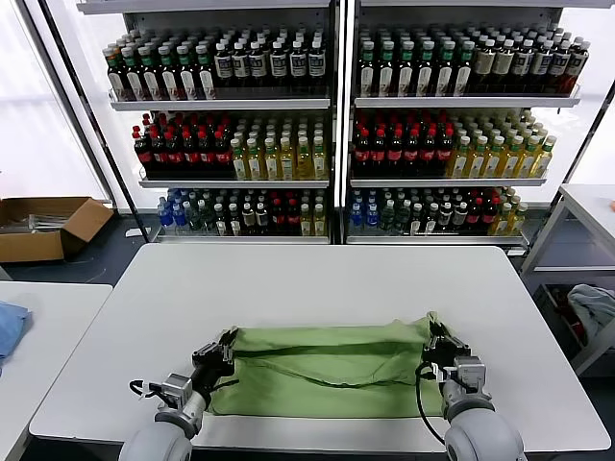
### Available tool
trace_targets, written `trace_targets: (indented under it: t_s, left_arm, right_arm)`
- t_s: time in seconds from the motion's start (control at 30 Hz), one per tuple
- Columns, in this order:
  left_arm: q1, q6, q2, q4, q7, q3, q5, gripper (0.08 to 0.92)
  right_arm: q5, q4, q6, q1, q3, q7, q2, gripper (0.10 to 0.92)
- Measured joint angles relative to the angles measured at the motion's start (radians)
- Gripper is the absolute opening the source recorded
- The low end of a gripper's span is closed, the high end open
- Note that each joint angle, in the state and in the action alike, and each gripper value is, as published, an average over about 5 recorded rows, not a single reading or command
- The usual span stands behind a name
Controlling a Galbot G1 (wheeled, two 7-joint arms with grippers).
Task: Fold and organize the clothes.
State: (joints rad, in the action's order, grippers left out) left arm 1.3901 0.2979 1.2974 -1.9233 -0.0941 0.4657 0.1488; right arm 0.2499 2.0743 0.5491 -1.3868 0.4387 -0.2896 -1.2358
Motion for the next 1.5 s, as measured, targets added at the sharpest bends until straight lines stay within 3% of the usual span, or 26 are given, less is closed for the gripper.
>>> trace_targets:
  t_s: [0.47, 0.7, 0.93, 1.27, 1.37, 1.5]
  left_arm:
    - [0.042, -0.007, 0.018, -0.002, -0.016, 0.002, -0.051, 0.090]
    - [0.026, -0.014, 0.027, 0.004, -0.008, 0.004, -0.069, 0.245]
    - [0.027, -0.014, 0.033, -0.017, -0.002, 0.009, -0.090, 0.453]
    - [0.056, 0.007, 0.074, -0.069, 0.029, 0.027, -0.131, 0.739]
    - [0.068, 0.023, 0.092, -0.076, 0.042, 0.029, -0.132, 0.802]
    - [0.078, 0.046, 0.117, -0.074, 0.060, 0.033, -0.119, 0.821]
  right_arm:
    - [-0.057, 0.000, 0.003, -0.069, -0.030, -0.010, -0.014, 0.106]
    - [-0.097, -0.023, 0.002, -0.076, -0.038, -0.028, -0.022, 0.132]
    - [-0.109, -0.011, -0.015, -0.095, -0.030, -0.046, -0.025, 0.301]
    - [-0.080, 0.100, -0.081, -0.116, -0.020, -0.065, -0.016, 0.613]
    - [-0.070, 0.123, -0.092, -0.111, -0.018, -0.069, -0.009, 0.700]
    - [-0.063, 0.145, -0.105, -0.109, -0.018, -0.072, -0.002, 0.794]
